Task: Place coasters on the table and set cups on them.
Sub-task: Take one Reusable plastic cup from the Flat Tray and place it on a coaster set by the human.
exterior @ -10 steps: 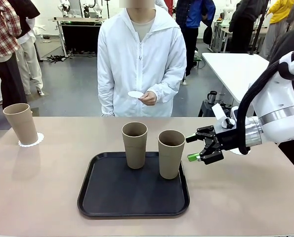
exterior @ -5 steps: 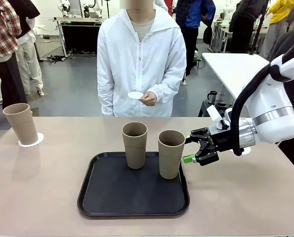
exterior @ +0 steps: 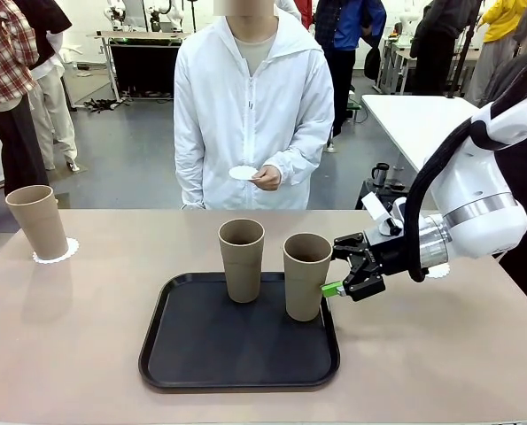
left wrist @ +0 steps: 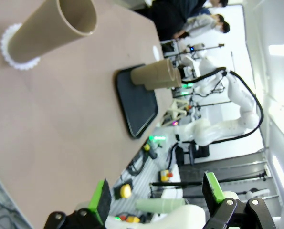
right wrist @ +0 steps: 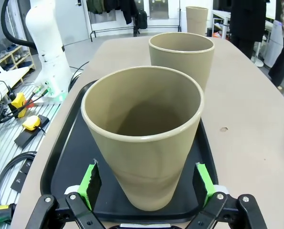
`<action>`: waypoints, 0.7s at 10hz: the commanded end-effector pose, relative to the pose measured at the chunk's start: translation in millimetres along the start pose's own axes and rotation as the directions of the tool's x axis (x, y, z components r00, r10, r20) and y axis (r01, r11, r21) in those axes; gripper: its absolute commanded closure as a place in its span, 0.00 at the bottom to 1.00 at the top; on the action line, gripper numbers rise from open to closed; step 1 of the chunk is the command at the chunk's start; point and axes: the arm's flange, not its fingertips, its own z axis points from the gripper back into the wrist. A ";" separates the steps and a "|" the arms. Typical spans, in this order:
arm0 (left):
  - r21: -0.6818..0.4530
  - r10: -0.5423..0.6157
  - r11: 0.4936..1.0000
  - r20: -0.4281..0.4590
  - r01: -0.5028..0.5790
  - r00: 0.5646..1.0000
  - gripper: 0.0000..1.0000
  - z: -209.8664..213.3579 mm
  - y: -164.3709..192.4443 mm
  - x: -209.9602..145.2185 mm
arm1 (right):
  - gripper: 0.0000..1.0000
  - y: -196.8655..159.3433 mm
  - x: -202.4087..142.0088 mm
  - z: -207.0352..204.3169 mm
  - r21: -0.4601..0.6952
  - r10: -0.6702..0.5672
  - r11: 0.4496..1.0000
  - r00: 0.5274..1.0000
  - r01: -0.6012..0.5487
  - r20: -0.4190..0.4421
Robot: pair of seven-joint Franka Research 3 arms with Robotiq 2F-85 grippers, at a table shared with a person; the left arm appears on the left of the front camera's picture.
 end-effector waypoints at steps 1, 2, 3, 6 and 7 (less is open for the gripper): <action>0.003 0.009 1.000 0.007 -0.009 1.000 0.00 0.8 -2.5 0.7 | 0.00 -7.8 1.1 -6.2 0.034 -0.002 0.999 1.000 0.002 -0.002; 0.003 0.009 1.000 0.007 -0.009 1.000 0.00 0.8 -2.5 0.7 | 0.00 -8.6 0.0 -9.0 0.038 0.003 0.999 1.000 -0.004 0.002; 0.003 0.009 1.000 0.007 -0.009 1.000 0.00 0.8 -2.5 0.7 | 0.00 -9.7 -0.2 -12.8 0.041 0.013 0.999 1.000 -0.013 0.009; 0.003 0.009 1.000 0.007 -0.009 1.000 0.00 0.8 -2.5 0.7 | 0.00 -16.4 -6.0 -31.9 0.046 0.009 0.999 1.000 -0.010 0.027; 0.003 0.009 1.000 0.007 -0.009 1.000 0.00 0.8 -2.5 0.7 | 0.00 -17.4 -6.6 -36.4 0.045 0.015 0.999 0.999 -0.016 0.031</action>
